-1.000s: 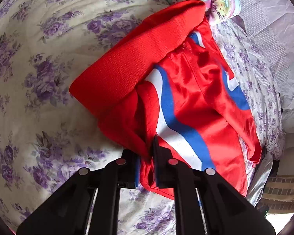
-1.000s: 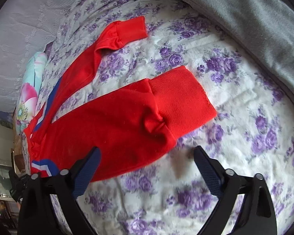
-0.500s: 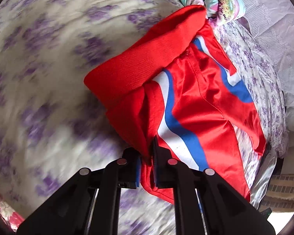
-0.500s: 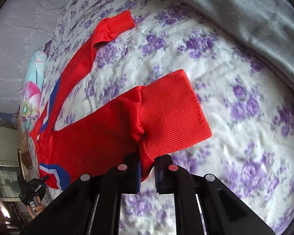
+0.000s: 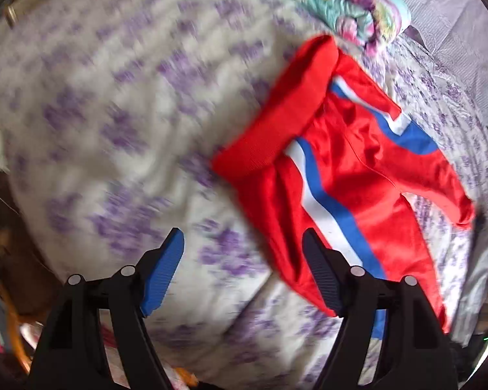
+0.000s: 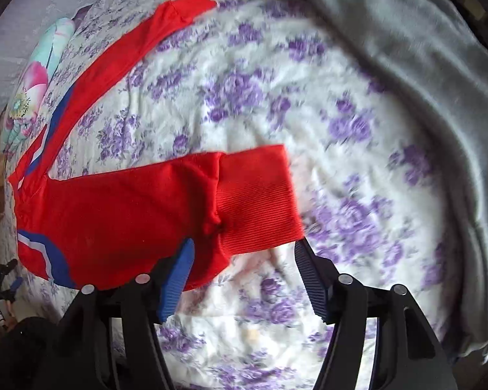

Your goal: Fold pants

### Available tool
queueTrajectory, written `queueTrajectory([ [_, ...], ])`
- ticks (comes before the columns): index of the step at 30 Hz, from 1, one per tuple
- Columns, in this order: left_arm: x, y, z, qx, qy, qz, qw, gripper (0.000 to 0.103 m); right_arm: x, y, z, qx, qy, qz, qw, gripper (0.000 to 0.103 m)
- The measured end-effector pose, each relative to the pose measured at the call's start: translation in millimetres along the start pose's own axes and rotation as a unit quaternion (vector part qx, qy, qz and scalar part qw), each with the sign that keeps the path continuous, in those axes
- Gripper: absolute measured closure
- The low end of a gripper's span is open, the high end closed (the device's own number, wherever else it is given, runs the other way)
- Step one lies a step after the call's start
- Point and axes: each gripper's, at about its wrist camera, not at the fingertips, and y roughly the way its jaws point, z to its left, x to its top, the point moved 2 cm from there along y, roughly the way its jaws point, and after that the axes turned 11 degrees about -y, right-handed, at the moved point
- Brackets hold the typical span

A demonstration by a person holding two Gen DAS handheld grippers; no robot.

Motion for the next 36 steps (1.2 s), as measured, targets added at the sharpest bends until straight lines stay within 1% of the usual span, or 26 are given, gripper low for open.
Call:
queueTrajectory([
  [1, 4.4, -10.6, -4.4, 0.008, 0.008, -0.018, 0.9998, 0.030, 11.6, -7.8, -1.0, -0.002, -0.006, -0.015, 1.000, 0.031],
  [2, 11.2, -18.9, -10.9, 0.004, 0.018, -0.032, 0.9993, 0.030, 29.3, -13.6, -2.2, 0.003, -0.012, -0.033, 0.999, 0.029],
  [4, 22.9, -25.0, -32.3, -0.016, 0.041, -0.042, 0.9981, 0.030, 72.1, -14.8, -4.3, 0.033, -0.013, -0.064, 0.997, 0.026],
  [6, 35.6, -20.9, -62.1, -0.028, 0.073, -0.053, 0.9956, 0.030, 125.9, -4.6, -3.2, 0.065, -0.009, -0.093, 0.994, 0.026],
  [8, 51.9, -4.2, -95.5, -0.033, 0.095, -0.052, 0.9936, 0.030, 179.9, 16.3, -0.4, 0.087, 0.003, -0.110, 0.990, 0.026],
  [10, 65.5, 18.1, -113.3, -0.035, 0.106, -0.035, 0.9932, 0.030, 226.6, 47.7, -4.1, 0.092, 0.029, -0.099, 0.990, 0.027],
  [11, 75.2, 35.3, -126.1, -0.033, 0.110, -0.018, 0.9932, 0.031, 244.2, 62.7, -3.7, 0.093, 0.039, -0.091, 0.991, 0.027],
  [12, 77.8, 49.0, -133.7, -0.026, 0.113, -0.006, 0.9932, 0.032, 258.0, 78.4, -5.5, 0.094, 0.049, -0.081, 0.991, 0.027],
  [13, 84.8, 66.9, -141.8, -0.012, 0.119, 0.011, 0.9928, 0.039, 268.1, 92.8, -6.2, 0.098, 0.057, -0.072, 0.991, 0.027],
  [15, 88.7, 94.7, -150.9, 0.015, 0.125, 0.039, 0.9912, 0.047, 281.8, 116.7, -7.4, 0.115, 0.070, -0.054, 0.989, 0.029],
  [16, 90.8, 106.1, -154.3, 0.029, 0.127, 0.044, 0.9905, 0.051, 283.1, 125.0, -7.2, 0.117, 0.073, -0.050, 0.989, 0.034],
  [17, 91.2, 116.1, -156.3, 0.041, 0.132, 0.048, 0.9893, 0.052, 282.7, 130.4, -7.0, 0.114, 0.070, -0.053, 0.990, 0.049],
  [18, 89.9, 117.2, -159.1, 0.046, 0.139, 0.040, 0.9883, 0.052, 281.8, 129.6, -5.0, 0.110, 0.062, -0.061, 0.990, 0.063],
  [20, 84.3, 113.2, -165.5, 0.057, 0.156, 0.031, 0.9857, 0.053, 277.0, 121.5, -3.7, 0.129, 0.058, -0.064, 0.988, 0.085],
  [22, 76.5, 108.7, -169.5, 0.058, 0.168, 0.027, 0.9836, 0.060, 266.2, 103.4, -6.7, 0.110, 0.059, -0.067, 0.990, 0.087],
  [23, 72.3, 107.9, -169.6, 0.057, 0.171, 0.029, 0.9831, 0.061, 258.6, 94.6, -8.7, 0.085, 0.057, -0.065, 0.993, 0.093],
  [24, 68.8, 108.1, -168.8, 0.056, 0.172, 0.028, 0.9831, 0.061, 252.1, 89.3, -12.4, 0.067, 0.055, -0.066, 0.994, 0.093],
  [26, 64.8, 108.9, -167.5, 0.048, 0.171, 0.024, 0.9838, 0.060, 242.1, 97.2, -20.8, 0.071, 0.074, -0.048, 0.993, 0.093],
  [28, 64.1, 109.9, -170.4, 0.047, 0.169, 0.023, 0.9843, 0.060, 237.4, 115.3, -20.8, 0.067, 0.072, -0.037, 0.994, 0.091],
  [29, 64.1, 110.7, -173.4, 0.048, 0.170, 0.025, 0.9839, 0.059, 237.5, 118.2, -18.9, 0.059, 0.064, -0.051, 0.995, 0.090],
  [30, 62.1, 112.7, -178.3, 0.050, 0.174, 0.030, 0.9830, 0.056, 238.5, 116.5, -16.1, 0.050, 0.054, -0.062, 0.995, 0.088],
  [31, 61.8, 113.1, -182.3, 0.053, 0.180, 0.035, 0.9816, 0.054, 239.9, 115.0, -12.5, 0.038, 0.043, -0.056, 0.997, 0.088],
  [32, 62.1, 111.9, -186.5, 0.057, 0.187, 0.043, 0.9797, 0.054, 240.9, 111.7, -10.3, 0.028, 0.036, -0.046, 0.998, 0.080],
  [33, 60.8, 108.9, -190.6, 0.056, 0.195, 0.049, 0.9780, 0.054, 240.3, 105.8, -10.3, 0.020, 0.032, -0.035, 0.999, 0.065],
  [34, 62.0, 102.1, -194.1, 0.051, 0.204, 0.051, 0.9763, 0.054, 237.5, 96.6, -8.8, 0.023, 0.028, -0.031, 0.999, 0.059],
  [36, 79.0, 75.5, -199.6, 0.034, 0.227, 0.029, 0.9729, 0.054, 226.4, 67.0, -4.4, 0.034, 0.012, -0.048, 0.998, 0.059],
])
